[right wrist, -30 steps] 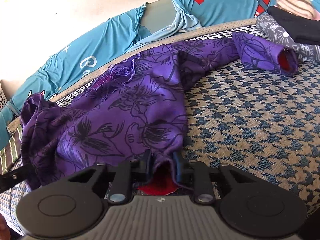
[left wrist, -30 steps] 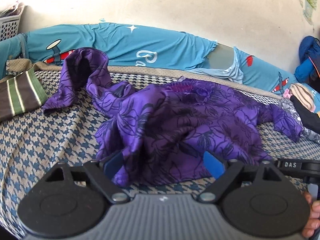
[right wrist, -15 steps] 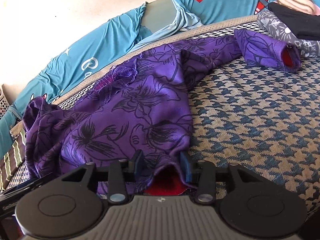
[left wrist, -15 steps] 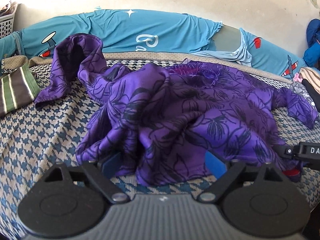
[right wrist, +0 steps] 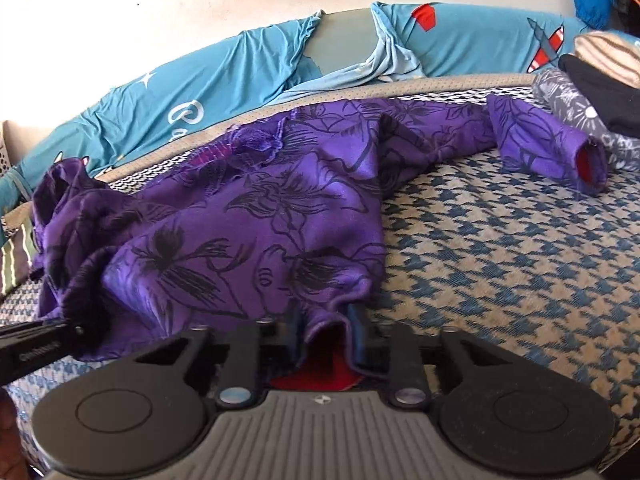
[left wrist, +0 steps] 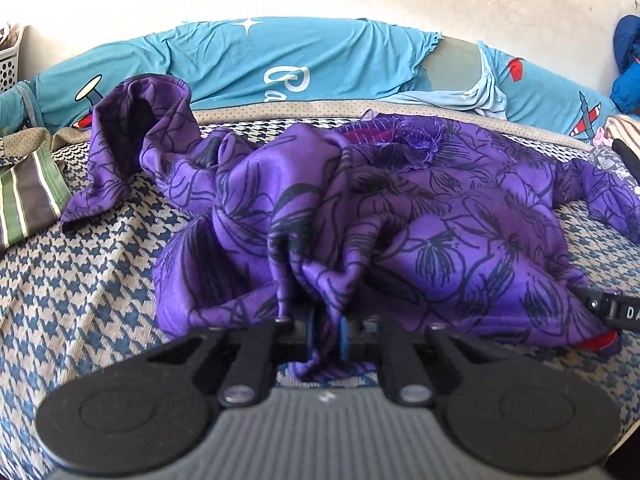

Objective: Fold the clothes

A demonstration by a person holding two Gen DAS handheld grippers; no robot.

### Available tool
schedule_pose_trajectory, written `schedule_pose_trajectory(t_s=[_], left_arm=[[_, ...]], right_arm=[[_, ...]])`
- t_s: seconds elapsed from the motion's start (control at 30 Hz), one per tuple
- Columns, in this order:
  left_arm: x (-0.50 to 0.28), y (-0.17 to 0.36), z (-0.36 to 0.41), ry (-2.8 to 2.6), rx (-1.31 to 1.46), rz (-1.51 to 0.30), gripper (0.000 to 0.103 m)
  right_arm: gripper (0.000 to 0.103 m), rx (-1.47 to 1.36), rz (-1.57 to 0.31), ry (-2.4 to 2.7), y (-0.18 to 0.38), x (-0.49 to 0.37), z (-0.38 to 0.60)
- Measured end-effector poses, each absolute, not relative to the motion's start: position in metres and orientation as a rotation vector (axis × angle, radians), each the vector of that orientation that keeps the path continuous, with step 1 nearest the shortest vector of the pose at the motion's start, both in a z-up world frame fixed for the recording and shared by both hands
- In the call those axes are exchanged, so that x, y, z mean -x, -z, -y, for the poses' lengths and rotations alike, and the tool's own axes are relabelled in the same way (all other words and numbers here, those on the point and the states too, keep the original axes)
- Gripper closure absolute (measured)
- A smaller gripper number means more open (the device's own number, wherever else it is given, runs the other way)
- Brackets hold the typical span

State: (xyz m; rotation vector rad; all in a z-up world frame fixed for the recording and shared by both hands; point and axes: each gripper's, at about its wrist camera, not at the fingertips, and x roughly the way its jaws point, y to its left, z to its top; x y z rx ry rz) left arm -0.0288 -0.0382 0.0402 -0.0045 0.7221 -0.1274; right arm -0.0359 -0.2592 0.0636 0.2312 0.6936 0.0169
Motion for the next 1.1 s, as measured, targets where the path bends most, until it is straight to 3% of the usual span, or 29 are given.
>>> schedule_pose_trajectory(t_s=[0.13, 0.37, 0.77, 0.83, 0.97, 1.1], left_arm=[[0.04, -0.051, 0.038, 0.163, 0.021, -0.705, 0.094], [0.062, -0.067, 0.037, 0.189, 0.04, -0.689, 0.094], [0.109, -0.086, 0.038, 0.244, 0.056, -0.676, 0.093], [0.109, -0.084, 0.033, 0.209, 0.06, -0.682, 0.09], [0.104, -0.081, 0.013, 0.122, 0.103, -0.69, 0.076], [0.097, -0.082, -0.006, 0.078, 0.148, -0.683, 0.062]], right_arm=[[0.092, -0.245, -0.66, -0.013, -0.072, 0.042, 0.265], [0.093, -0.186, -0.478, 0.024, -0.105, 0.076, 0.273], [0.094, -0.15, -0.367, 0.156, -0.125, 0.127, 0.289], [0.094, -0.162, -0.402, 0.175, -0.125, 0.124, 0.295], [0.076, -0.208, -0.396, 0.231, -0.125, 0.128, 0.301], [0.074, -0.185, -0.395, 0.182, -0.123, 0.129, 0.296]])
